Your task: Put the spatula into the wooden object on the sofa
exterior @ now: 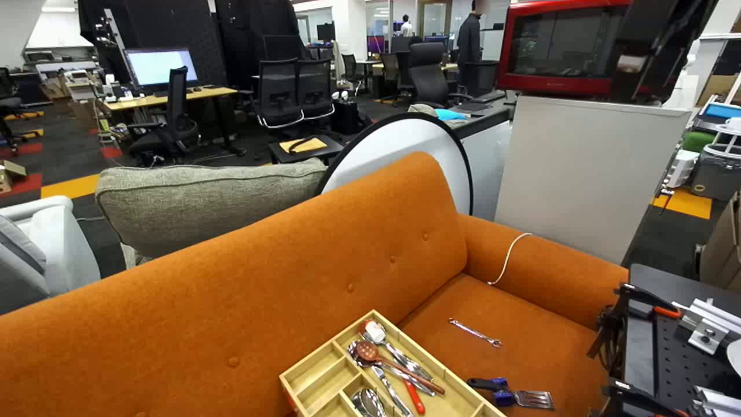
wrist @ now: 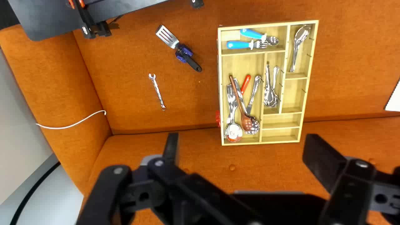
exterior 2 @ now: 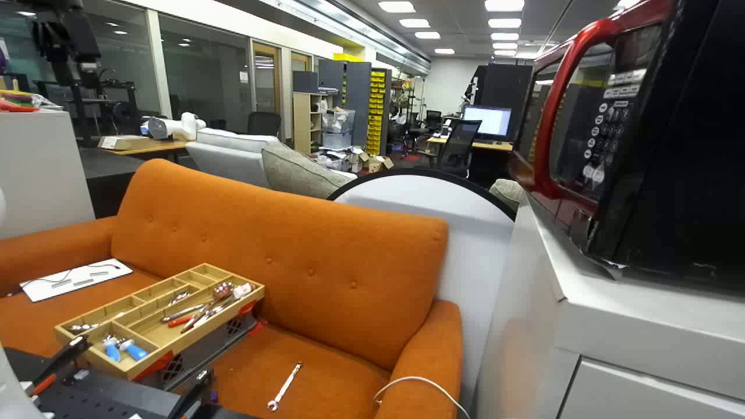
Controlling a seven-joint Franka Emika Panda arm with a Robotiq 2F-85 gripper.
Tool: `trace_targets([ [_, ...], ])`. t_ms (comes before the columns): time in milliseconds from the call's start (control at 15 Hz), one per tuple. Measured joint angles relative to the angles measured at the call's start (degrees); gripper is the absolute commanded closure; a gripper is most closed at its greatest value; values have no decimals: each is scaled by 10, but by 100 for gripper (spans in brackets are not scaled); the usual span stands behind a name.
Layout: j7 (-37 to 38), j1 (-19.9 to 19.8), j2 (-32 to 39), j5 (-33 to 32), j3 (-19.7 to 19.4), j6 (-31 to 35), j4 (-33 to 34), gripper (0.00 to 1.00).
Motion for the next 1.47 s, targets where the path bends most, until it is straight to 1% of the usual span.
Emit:
trace_targets([
  [400, 0, 0, 0, 0, 0, 0, -1, 0],
  [667, -2, 3, 17, 2, 4, 0, -19, 0],
  [867, -3, 5, 55, -2, 18, 8, -44, 0],
  [1067, -2, 7, 112, -13, 34, 32, -59, 0],
  [1267, 1, 9, 178, -18, 35, 57, -61, 0],
  [1333, 1, 10, 190, -19, 33, 59, -60, 0],
  [1467, 1, 12, 190, -19, 31, 59, -59, 0],
])
